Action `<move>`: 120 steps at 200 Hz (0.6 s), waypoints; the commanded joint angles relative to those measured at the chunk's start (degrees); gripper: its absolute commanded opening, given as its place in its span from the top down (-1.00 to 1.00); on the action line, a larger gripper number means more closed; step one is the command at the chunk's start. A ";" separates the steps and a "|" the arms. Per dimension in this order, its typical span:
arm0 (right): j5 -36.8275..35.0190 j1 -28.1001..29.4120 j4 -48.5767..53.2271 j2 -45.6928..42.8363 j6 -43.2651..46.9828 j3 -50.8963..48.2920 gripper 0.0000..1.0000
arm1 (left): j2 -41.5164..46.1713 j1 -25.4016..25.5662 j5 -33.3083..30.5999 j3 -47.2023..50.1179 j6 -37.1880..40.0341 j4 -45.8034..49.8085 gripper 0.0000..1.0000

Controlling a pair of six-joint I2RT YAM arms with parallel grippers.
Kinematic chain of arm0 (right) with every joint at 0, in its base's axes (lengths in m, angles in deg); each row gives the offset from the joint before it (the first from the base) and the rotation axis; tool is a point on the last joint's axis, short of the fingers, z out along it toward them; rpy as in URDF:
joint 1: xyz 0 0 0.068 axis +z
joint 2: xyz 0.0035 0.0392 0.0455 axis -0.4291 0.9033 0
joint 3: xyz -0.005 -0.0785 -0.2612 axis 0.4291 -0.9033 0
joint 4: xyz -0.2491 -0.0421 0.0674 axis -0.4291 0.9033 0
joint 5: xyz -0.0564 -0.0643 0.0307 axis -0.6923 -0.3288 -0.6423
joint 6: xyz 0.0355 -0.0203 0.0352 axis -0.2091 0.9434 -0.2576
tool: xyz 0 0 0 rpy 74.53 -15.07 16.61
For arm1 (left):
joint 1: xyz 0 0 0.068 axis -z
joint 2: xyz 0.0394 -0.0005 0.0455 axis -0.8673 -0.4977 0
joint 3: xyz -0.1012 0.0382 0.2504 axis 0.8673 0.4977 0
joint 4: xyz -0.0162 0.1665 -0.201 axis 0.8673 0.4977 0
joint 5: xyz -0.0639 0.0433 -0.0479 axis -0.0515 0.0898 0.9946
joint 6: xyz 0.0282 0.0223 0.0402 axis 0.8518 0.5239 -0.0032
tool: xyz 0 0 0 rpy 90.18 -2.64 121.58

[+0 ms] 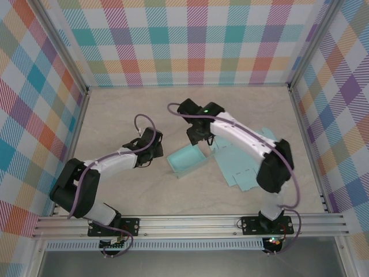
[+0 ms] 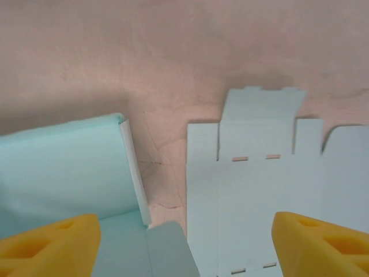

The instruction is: Fold the paper box

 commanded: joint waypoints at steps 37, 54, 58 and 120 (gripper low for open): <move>-2.61 -1.53 -3.13 -24.77 -12.51 -21.66 -0.99 | -6.86 -0.53 1.75 -4.59 2.58 -4.36 0.29; 0.88 -2.04 -7.83 -30.42 -16.77 -31.31 -1.00 | -9.15 -0.49 2.82 -5.59 2.60 -4.66 0.30; 2.38 -2.20 -9.32 -31.54 -17.68 -33.69 -0.98 | -9.64 -0.53 2.94 -5.75 2.61 -4.62 0.30; 24.77 -3.34 -45.18 -35.59 -31.91 -62.60 0.02 | -12.55 -0.71 5.83 -4.96 1.57 -5.59 0.44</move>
